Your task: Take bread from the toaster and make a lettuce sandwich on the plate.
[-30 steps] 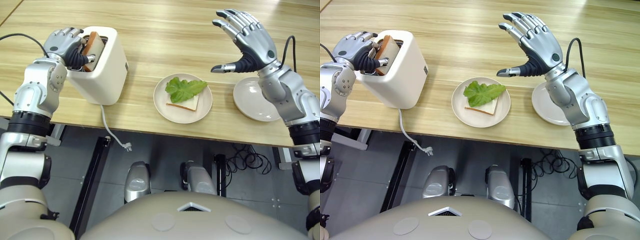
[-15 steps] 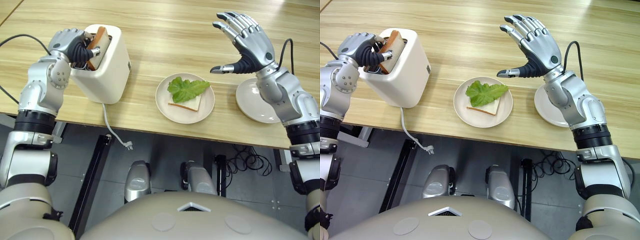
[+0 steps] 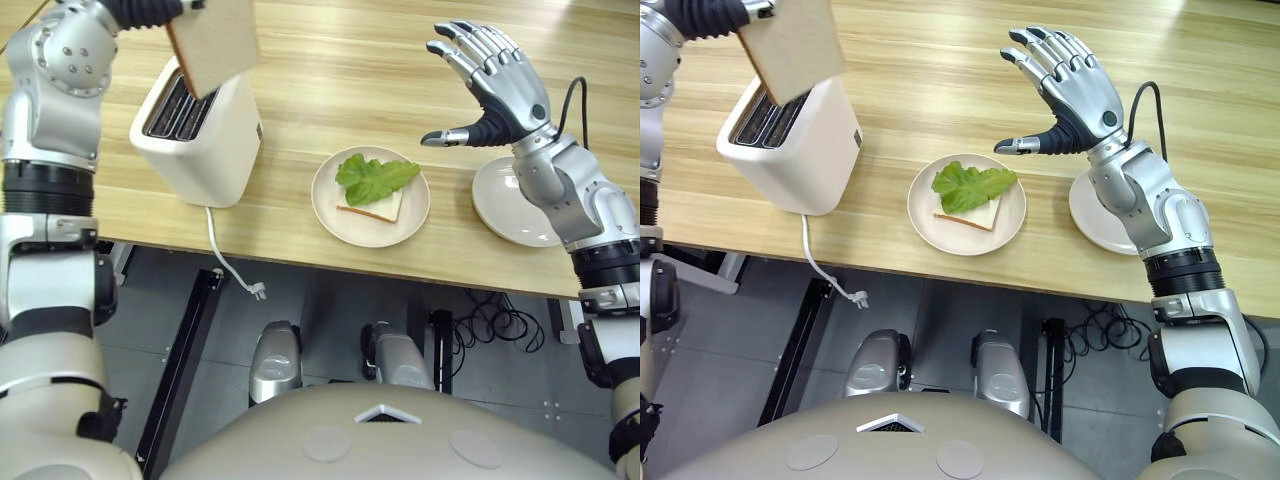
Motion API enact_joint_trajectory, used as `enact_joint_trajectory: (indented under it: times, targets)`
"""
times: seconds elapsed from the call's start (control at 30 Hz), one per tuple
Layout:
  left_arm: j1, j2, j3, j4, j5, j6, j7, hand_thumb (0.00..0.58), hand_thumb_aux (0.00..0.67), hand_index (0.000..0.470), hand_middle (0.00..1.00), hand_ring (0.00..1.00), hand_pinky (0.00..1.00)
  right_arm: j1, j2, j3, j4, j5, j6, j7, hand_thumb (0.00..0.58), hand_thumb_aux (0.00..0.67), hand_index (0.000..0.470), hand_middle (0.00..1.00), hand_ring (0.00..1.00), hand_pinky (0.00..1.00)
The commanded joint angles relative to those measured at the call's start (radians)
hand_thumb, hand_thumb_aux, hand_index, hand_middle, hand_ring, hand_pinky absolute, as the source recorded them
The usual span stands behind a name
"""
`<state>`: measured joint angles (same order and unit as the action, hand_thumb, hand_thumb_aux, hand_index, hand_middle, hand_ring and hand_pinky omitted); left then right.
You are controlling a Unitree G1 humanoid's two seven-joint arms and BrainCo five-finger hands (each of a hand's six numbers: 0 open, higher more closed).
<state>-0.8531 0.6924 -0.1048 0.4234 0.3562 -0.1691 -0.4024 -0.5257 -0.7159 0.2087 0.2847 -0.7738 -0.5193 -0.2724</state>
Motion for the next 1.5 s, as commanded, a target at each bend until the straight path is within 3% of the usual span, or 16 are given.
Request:
enact_joint_trajectory:
  times: [0.03, 0.2, 0.4, 0.6, 0.73, 0.83, 0.97, 1.17, 1.5]
  targets:
    - [0.005, -0.077, 0.002, -0.003, -0.105, 0.022, -0.076, 0.58, 0.67, 0.46, 1.0, 1.0, 1.0, -0.01, 0.0, -0.011, 0.011, 0.001, -0.004, -0.003, 0.0, 0.0, 0.0, 0.0, 0.0, 0.0]
    - [0.043, -0.248, -0.043, 0.036, -0.202, 0.05, -0.165, 0.58, 0.67, 0.46, 1.0, 1.0, 1.0, -0.011, -0.015, -0.028, 0.011, 0.004, -0.004, -0.014, 0.0, 0.0, 0.0, 0.0, 0.0, 0.0]
    - [0.041, -0.446, -0.151, 0.318, -0.141, -0.05, -0.136, 0.58, 0.67, 0.46, 1.0, 1.0, 1.0, -0.012, -0.035, -0.064, 0.003, 0.022, -0.017, -0.024, 0.0, 0.0, 0.0, 0.0, 0.0, 0.0]
    - [-0.018, -0.554, -0.183, 0.593, -0.108, -0.151, -0.087, 0.58, 0.67, 0.46, 1.0, 1.0, 1.0, 0.009, -0.026, -0.064, -0.007, 0.072, -0.062, 0.013, 0.0, 0.0, 0.0, 0.0, 0.0, 0.0]
    - [-0.07, -0.594, -0.22, 0.731, -0.038, -0.191, 0.012, 0.58, 0.67, 0.46, 1.0, 1.0, 1.0, 0.034, -0.013, -0.019, -0.007, 0.072, -0.112, 0.056, 0.0, 0.0, 0.0, 0.0, 0.0, 0.0]
    - [-0.098, -0.617, -0.239, 0.797, -0.002, -0.21, 0.056, 0.58, 0.67, 0.46, 1.0, 1.0, 1.0, 0.082, -0.013, 0.042, -0.021, 0.205, -0.2, 0.223, 0.0, 0.0, 0.0, 0.0, 0.0, 0.0]
    - [-0.124, -0.63, -0.227, 0.842, 0.003, -0.219, 0.077, 0.58, 0.67, 0.46, 1.0, 1.0, 1.0, 0.121, -0.02, 0.099, -0.056, 0.208, -0.217, 0.357, 0.0, 0.0, 0.0, 0.0, 0.0, 0.0]
    - [-0.134, -0.636, -0.245, 0.877, 0.028, -0.208, 0.111, 0.58, 0.67, 0.46, 1.0, 1.0, 1.0, 0.149, -0.022, 0.162, -0.049, 0.113, -0.164, 0.482, 0.0, 0.0, 0.0, 0.0, 0.0, 0.0]
    - [-0.13, -0.643, -0.261, 0.914, 0.091, -0.167, 0.154, 0.58, 0.67, 0.46, 1.0, 1.0, 1.0, 0.162, -0.008, 0.209, -0.089, -0.066, -0.058, 0.53, 0.0, 0.0, 0.0, 0.0, 0.0, 0.0]
